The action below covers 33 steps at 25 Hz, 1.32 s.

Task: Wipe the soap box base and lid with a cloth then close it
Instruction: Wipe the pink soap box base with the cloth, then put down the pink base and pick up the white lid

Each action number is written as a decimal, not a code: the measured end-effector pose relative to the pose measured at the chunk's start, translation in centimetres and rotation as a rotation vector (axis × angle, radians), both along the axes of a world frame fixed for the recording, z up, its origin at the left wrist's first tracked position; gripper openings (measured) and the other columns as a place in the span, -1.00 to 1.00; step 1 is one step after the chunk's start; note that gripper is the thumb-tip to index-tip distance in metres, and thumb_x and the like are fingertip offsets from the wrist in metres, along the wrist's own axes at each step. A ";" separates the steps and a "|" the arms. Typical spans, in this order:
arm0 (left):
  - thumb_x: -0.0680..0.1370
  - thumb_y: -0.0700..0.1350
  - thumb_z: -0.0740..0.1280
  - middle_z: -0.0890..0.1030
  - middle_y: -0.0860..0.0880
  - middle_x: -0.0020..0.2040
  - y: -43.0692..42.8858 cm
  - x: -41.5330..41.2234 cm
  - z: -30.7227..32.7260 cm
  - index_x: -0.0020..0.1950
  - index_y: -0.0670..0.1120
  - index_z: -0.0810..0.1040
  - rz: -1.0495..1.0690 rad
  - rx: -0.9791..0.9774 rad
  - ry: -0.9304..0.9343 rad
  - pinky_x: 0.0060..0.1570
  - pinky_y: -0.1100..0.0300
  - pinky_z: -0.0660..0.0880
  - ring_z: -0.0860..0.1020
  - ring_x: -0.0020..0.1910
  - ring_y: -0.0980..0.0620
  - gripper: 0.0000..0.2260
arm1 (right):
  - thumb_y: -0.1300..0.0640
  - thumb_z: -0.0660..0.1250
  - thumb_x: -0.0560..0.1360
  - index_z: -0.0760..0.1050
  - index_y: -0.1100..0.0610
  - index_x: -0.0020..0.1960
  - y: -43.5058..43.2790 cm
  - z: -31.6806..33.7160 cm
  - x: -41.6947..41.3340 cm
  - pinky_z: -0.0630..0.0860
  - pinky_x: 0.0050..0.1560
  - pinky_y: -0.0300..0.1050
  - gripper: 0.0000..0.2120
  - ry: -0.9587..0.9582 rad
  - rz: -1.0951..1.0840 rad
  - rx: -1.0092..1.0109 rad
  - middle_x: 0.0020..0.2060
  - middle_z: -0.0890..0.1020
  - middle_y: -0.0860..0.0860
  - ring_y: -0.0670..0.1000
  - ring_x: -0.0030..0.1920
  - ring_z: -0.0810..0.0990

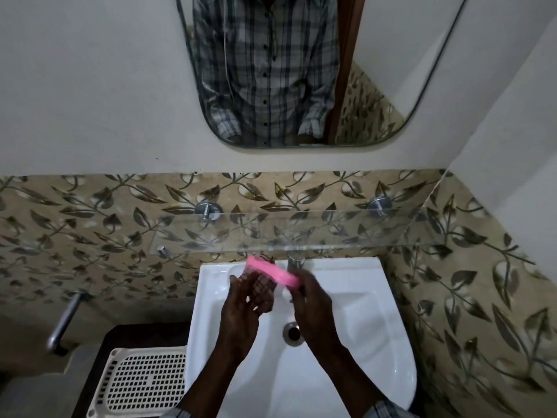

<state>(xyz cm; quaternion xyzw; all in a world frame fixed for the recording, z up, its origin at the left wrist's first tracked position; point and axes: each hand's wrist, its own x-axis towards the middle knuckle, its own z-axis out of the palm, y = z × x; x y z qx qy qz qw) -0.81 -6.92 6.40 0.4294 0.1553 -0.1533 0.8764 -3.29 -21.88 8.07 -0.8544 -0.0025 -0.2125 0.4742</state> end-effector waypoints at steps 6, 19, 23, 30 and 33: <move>0.67 0.18 0.05 0.57 -0.25 0.35 2.4 -1.2 -1.1 0.42 -0.15 0.50 0.069 0.054 -0.037 0.24 -0.06 0.39 0.57 0.29 -0.18 -0.47 | 0.14 0.26 0.64 0.49 0.14 0.12 -8.3 -3.0 3.9 0.66 -0.28 -0.12 -0.89 0.093 -0.397 0.421 -0.17 0.71 0.02 -0.13 -0.34 0.72; 0.65 0.21 0.02 0.61 -0.20 0.31 4.3 -4.2 -2.8 0.38 -0.16 0.54 0.115 0.118 0.033 0.26 -0.10 0.38 0.54 0.25 -0.19 -0.42 | 0.36 0.37 0.48 0.52 0.50 -0.01 -13.7 -8.4 10.2 0.63 -0.15 0.06 -0.82 0.745 -0.454 0.266 -0.13 0.68 0.40 0.36 -0.08 0.69; 0.59 0.26 0.08 0.62 -0.22 0.30 3.7 -4.5 -2.8 0.35 -0.15 0.57 0.104 0.112 0.045 0.30 -0.11 0.36 0.54 0.26 -0.20 -0.39 | 0.34 0.35 0.47 0.54 0.50 -0.12 -13.2 -9.5 10.2 0.66 -0.14 -0.03 -0.82 0.723 -0.517 0.283 -0.22 0.69 0.42 0.27 -0.12 0.71; 0.59 0.28 0.07 0.61 -0.25 0.31 2.4 -3.7 -2.0 0.34 -0.13 0.59 0.079 0.072 0.058 0.23 -0.11 0.39 0.55 0.24 -0.22 -0.39 | -0.01 0.36 0.57 0.50 0.48 0.16 -13.1 -9.7 10.0 0.53 0.19 0.09 -0.50 0.777 -0.527 0.162 0.08 0.63 0.39 0.28 0.17 0.60; 0.58 0.30 0.11 0.64 -0.23 0.26 2.0 -3.4 -1.2 0.34 -0.17 0.56 0.107 -0.015 0.113 0.11 -0.08 0.53 0.64 0.16 -0.21 -0.37 | -0.05 0.34 0.57 0.50 0.36 0.25 -11.6 -7.3 7.6 0.51 0.16 0.11 -0.51 0.603 -0.602 0.120 0.12 0.58 0.36 0.32 0.15 0.58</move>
